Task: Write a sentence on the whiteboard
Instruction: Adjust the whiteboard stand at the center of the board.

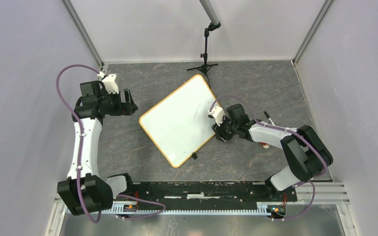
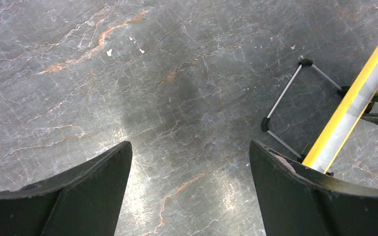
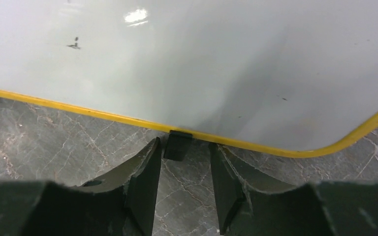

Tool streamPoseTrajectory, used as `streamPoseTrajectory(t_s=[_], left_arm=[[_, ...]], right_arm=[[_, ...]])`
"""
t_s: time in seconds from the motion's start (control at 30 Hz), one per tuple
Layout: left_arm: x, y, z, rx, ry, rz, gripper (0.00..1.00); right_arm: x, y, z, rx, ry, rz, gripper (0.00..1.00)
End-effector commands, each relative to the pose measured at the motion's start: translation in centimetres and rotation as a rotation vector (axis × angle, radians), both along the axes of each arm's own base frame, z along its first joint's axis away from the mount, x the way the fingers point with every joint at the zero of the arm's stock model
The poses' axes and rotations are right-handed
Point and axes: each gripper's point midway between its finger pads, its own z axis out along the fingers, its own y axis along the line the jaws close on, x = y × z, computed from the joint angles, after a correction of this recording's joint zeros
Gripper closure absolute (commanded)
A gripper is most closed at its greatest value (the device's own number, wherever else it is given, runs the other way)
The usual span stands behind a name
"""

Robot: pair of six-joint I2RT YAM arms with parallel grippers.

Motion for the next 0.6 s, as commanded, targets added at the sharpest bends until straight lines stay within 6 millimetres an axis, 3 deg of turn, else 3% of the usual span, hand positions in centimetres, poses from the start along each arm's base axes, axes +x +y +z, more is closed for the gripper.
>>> streamPoseTrajectory(t_s=[0.0,0.1,0.2,0.33,0.57], left_arm=[[-0.1,-0.4,0.8,-0.019,-0.043,-0.010,0.06],[-0.1,-0.3,0.7,-0.019,-0.046,-0.007,0.06],[-0.1,-0.4,0.5,-0.023,-0.051,-0.009,0.06],[-0.1,-0.4,0.2,-0.021,-0.051,-0.012,0.06],[-0.1,-0.5,-0.1,-0.024,-0.052,-0.019,0.06]], right_arm=[[2.6,0.5,1.5,0.012,-0.065,-0.071,0.54],[2.2,0.7,1.2,0.012,-0.042,-0.050,0.59],[1.9,0.4,0.9,-0.012,-0.041,-0.019,0.70],[1.5,-0.6,0.7,-0.069,-0.067,0.023,0.97],[-1.4,-3.4,-0.8,-0.192,-0.043,0.112,1.00]])
